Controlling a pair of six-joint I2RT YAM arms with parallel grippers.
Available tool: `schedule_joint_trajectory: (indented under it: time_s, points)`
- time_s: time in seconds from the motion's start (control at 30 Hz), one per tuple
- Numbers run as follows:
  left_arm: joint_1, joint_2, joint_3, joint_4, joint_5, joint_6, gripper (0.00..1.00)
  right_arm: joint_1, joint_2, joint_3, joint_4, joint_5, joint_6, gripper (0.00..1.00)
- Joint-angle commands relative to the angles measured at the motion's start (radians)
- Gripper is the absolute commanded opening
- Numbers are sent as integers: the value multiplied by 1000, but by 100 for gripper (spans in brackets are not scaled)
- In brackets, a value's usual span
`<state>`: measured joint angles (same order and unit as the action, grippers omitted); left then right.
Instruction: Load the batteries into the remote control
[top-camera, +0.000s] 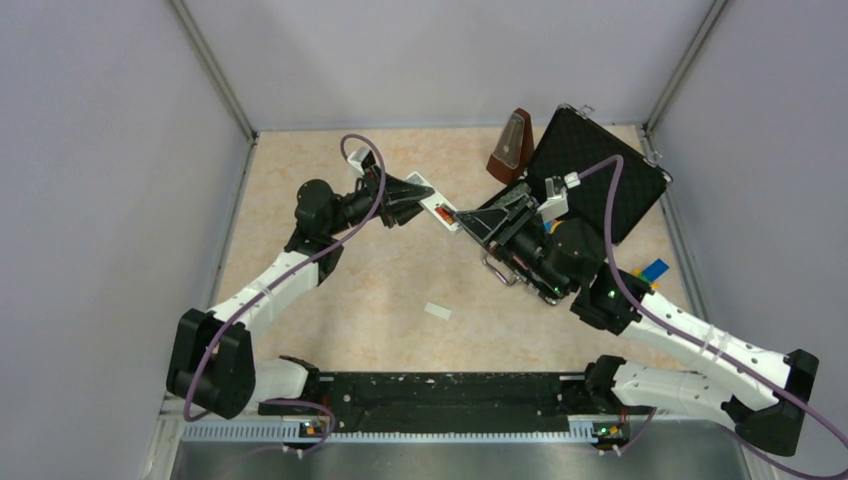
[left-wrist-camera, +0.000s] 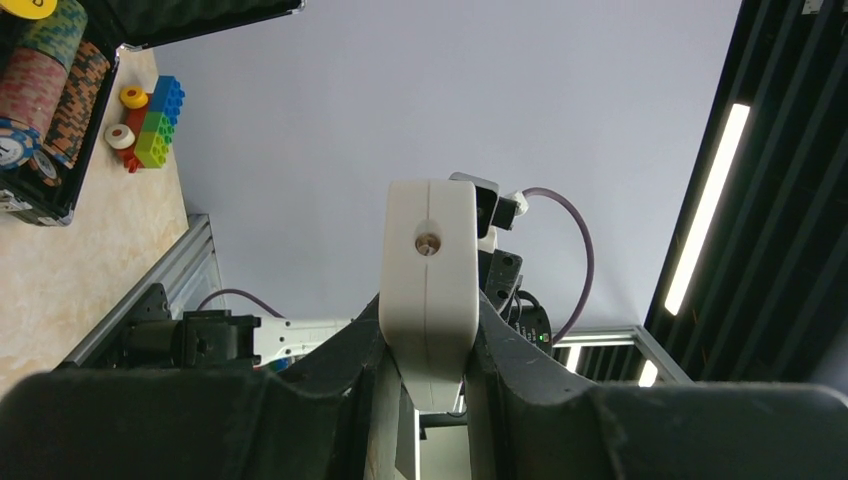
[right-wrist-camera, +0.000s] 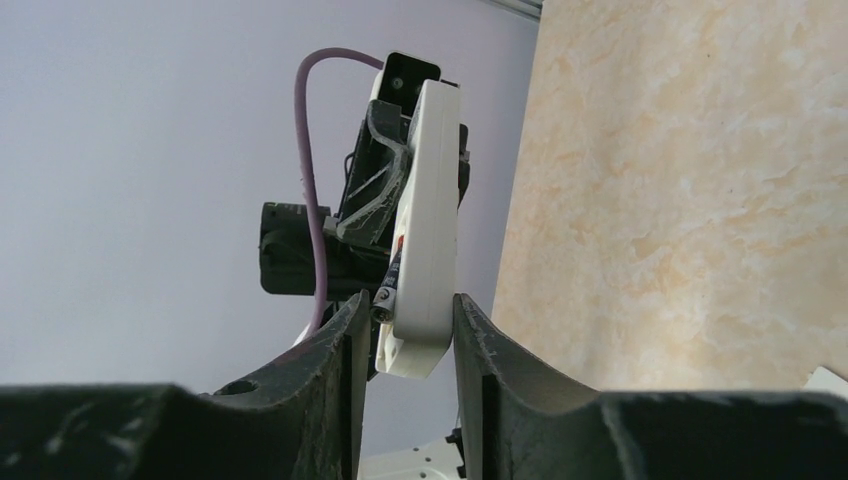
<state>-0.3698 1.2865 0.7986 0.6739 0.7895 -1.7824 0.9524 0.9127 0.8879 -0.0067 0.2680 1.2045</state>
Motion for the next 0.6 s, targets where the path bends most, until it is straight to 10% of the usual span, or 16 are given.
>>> schedule_joint_trajectory:
  time_s: [0.0, 0.57]
  points:
    - [-14, -35, 17, 55, -17, 6, 0, -7, 18, 34, 40, -7, -11, 28]
    - [-24, -79, 74, -99, 12, 221, 0, -7, 73, 92, -62, -11, -10, 14]
